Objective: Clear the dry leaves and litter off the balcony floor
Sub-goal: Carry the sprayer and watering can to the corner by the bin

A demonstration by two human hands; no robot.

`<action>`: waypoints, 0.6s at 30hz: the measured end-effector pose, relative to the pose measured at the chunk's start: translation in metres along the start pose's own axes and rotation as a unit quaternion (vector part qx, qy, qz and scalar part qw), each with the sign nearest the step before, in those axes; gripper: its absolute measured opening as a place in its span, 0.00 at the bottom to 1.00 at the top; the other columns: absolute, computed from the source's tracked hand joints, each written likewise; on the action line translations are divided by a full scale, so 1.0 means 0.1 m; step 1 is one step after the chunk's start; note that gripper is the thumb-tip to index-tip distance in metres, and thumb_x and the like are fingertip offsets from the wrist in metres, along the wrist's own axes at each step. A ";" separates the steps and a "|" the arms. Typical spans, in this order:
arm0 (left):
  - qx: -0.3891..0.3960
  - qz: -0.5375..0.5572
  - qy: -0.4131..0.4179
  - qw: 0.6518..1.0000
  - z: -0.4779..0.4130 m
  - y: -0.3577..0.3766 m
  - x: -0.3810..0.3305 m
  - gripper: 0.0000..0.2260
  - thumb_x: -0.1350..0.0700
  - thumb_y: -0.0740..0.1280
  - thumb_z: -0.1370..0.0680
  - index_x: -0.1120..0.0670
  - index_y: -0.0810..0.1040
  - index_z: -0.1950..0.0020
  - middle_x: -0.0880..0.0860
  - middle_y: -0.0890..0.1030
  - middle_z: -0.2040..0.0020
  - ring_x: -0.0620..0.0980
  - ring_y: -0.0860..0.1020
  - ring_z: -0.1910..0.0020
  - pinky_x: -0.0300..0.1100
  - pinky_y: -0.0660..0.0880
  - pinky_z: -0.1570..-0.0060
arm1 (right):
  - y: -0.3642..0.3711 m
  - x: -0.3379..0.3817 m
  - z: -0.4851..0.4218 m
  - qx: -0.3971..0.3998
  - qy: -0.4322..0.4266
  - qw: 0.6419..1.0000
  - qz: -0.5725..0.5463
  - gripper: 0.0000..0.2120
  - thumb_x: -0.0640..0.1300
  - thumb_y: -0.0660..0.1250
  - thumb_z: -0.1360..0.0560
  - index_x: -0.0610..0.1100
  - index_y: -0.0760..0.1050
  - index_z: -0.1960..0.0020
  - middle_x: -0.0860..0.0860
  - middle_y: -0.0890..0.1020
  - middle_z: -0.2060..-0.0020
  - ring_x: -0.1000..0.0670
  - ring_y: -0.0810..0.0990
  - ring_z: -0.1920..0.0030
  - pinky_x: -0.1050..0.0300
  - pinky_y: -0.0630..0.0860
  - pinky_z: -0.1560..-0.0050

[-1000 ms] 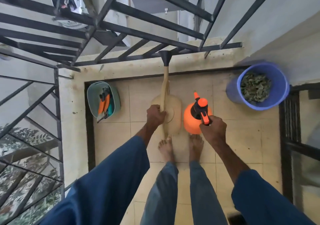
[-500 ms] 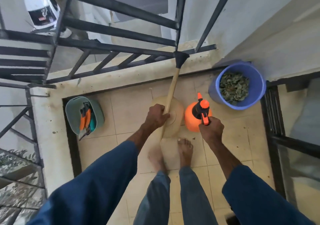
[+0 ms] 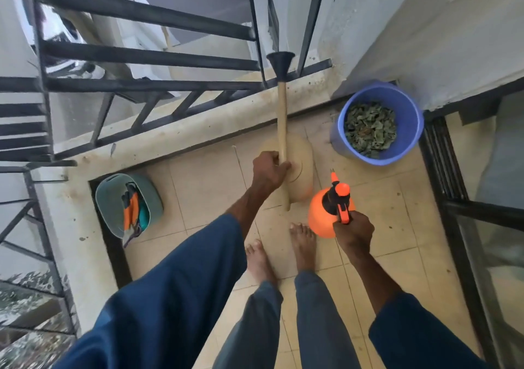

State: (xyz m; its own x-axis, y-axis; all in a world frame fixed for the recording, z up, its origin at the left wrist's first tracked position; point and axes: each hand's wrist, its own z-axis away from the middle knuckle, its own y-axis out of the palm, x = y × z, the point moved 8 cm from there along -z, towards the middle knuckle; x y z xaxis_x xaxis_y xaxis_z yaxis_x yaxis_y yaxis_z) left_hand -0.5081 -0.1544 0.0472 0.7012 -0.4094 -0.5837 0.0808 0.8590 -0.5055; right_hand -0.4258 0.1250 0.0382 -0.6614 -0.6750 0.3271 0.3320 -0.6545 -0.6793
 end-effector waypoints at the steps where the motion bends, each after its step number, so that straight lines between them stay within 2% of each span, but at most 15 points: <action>1: -0.007 0.010 0.002 1.000 -0.09 -0.01 -0.06 0.12 0.52 0.73 0.22 0.61 0.85 0.50 0.57 0.84 0.56 0.56 0.83 0.55 0.47 0.79 0.51 | 0.03 0.01 -0.03 -0.002 -0.003 1.000 -0.002 0.07 0.30 0.67 0.33 0.39 0.75 0.66 0.46 0.76 0.72 0.42 0.73 0.68 0.59 0.61 0.71; 7: -0.044 0.051 0.002 0.998 -0.64 0.06 -0.15 0.12 0.52 0.77 0.25 0.62 0.84 0.53 0.60 0.86 0.56 0.57 0.84 0.57 0.50 0.82 0.53 | 0.30 0.11 -0.22 0.002 -0.020 1.000 -0.011 0.05 0.30 0.68 0.33 0.36 0.75 0.66 0.49 0.73 0.75 0.49 0.68 0.73 0.60 0.61 0.72; 10: -0.015 0.049 0.002 0.999 -0.84 0.32 -0.08 0.11 0.53 0.80 0.28 0.56 0.80 0.60 0.54 0.82 0.64 0.61 0.84 0.59 0.55 0.83 0.55 | 0.45 0.12 -0.30 0.007 -0.024 1.000 -0.014 0.04 0.30 0.69 0.34 0.36 0.76 0.66 0.48 0.74 0.74 0.45 0.70 0.72 0.59 0.63 0.72; 12: -0.004 0.034 0.013 0.999 -0.88 0.49 -0.07 0.14 0.53 0.80 0.28 0.53 0.75 0.64 0.52 0.79 0.65 0.62 0.84 0.57 0.53 0.83 0.55 | 0.55 0.12 -0.31 0.013 -0.034 0.999 -0.016 0.04 0.31 0.69 0.34 0.36 0.75 0.66 0.48 0.74 0.74 0.45 0.70 0.71 0.59 0.63 0.72; 13: 0.006 0.028 0.013 1.000 -0.89 0.59 -0.04 0.13 0.53 0.79 0.27 0.55 0.76 0.62 0.55 0.81 0.62 0.62 0.84 0.55 0.49 0.81 0.54 | 0.59 0.10 -0.31 0.017 -0.034 0.999 -0.015 0.05 0.31 0.69 0.34 0.37 0.75 0.66 0.49 0.74 0.74 0.46 0.70 0.72 0.59 0.63 0.73; 15: 0.017 0.004 0.015 1.000 -0.90 0.69 0.02 0.13 0.53 0.78 0.25 0.61 0.81 0.52 0.60 0.83 0.51 0.59 0.82 0.49 0.41 0.73 0.55 | 0.66 0.06 -0.28 0.026 -0.034 0.999 -0.011 0.05 0.30 0.69 0.33 0.38 0.76 0.65 0.49 0.74 0.73 0.49 0.69 0.72 0.59 0.62 0.73; 16: 0.016 -0.005 0.017 1.000 -0.93 0.73 0.07 0.16 0.52 0.77 0.25 0.63 0.81 0.47 0.61 0.83 0.48 0.58 0.81 0.48 0.40 0.70 0.56 | 0.69 0.03 -0.26 0.030 -0.034 0.999 -0.008 0.05 0.31 0.69 0.33 0.38 0.76 0.64 0.49 0.75 0.72 0.50 0.70 0.72 0.60 0.62 0.73; 18: 0.020 -0.012 0.019 1.000 -0.95 0.78 0.13 0.17 0.51 0.77 0.25 0.63 0.81 0.44 0.60 0.83 0.46 0.58 0.80 0.47 0.42 0.70 0.54 | 0.73 -0.05 -0.20 0.035 -0.029 0.999 -0.003 0.03 0.31 0.69 0.32 0.37 0.77 0.63 0.48 0.77 0.70 0.50 0.71 0.71 0.60 0.62 0.72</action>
State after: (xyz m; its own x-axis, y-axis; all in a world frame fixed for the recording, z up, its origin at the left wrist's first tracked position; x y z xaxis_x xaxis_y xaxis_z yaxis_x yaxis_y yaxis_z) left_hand -0.5603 -0.1221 -0.0598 0.6714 -0.4408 -0.5958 0.1260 0.8601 -0.4944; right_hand -0.4118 0.0874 -0.0258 -0.6241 -0.6880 0.3703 0.3749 -0.6795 -0.6306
